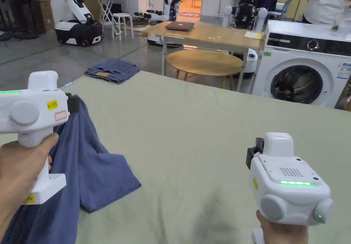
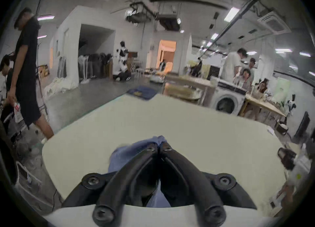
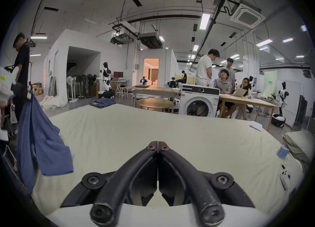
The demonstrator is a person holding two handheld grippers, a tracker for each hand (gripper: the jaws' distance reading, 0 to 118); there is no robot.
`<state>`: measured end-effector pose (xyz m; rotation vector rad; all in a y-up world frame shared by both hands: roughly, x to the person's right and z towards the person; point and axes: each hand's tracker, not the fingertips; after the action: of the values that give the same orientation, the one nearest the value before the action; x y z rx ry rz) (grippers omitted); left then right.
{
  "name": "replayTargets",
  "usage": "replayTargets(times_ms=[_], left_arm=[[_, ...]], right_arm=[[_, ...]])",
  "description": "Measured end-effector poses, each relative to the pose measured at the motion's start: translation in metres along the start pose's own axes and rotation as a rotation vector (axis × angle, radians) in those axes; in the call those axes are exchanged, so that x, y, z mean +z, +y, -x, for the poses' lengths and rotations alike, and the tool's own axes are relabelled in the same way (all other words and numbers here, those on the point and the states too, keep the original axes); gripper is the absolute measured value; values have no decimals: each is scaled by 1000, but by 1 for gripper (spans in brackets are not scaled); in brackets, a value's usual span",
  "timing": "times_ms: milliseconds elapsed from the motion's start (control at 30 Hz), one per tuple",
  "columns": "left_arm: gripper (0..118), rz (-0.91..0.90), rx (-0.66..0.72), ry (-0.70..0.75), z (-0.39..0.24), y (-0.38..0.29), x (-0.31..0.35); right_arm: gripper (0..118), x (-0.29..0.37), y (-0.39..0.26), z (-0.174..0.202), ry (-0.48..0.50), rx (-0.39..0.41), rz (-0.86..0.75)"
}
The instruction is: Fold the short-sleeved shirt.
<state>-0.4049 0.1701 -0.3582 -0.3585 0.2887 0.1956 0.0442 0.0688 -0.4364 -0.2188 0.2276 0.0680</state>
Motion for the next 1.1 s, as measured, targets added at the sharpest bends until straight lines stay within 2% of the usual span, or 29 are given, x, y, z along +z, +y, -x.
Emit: replayTargets(times_ms=[133,367,567,767,900,1033,1100], left_arm=[[0,-43,-104,-116,-54,25,-4],[0,-67,-180,-385,-180,26,-18],[0,11,-226,-599,-299,-4,-41],[0,129,-286,-785,-401,-70,-50],[0,237,-348,-850,-440,-127,-52],[0,311,-356,-885,-443,-172,-56],[8,332,-355,-890,-436,-181,-58]], right_arm=[[0,13,3,-26,-44,-7,-14],[0,48,8,-83,-157,4,-45],[0,79,6,-139,-269,0,-43],[0,109,-3,-184,-354,-3,-29],[0,125,-13,-205,-404,-10,-11],[0,132,-23,-215,-430,-16,18],[0,133,-28,-217,-427,-24,29]])
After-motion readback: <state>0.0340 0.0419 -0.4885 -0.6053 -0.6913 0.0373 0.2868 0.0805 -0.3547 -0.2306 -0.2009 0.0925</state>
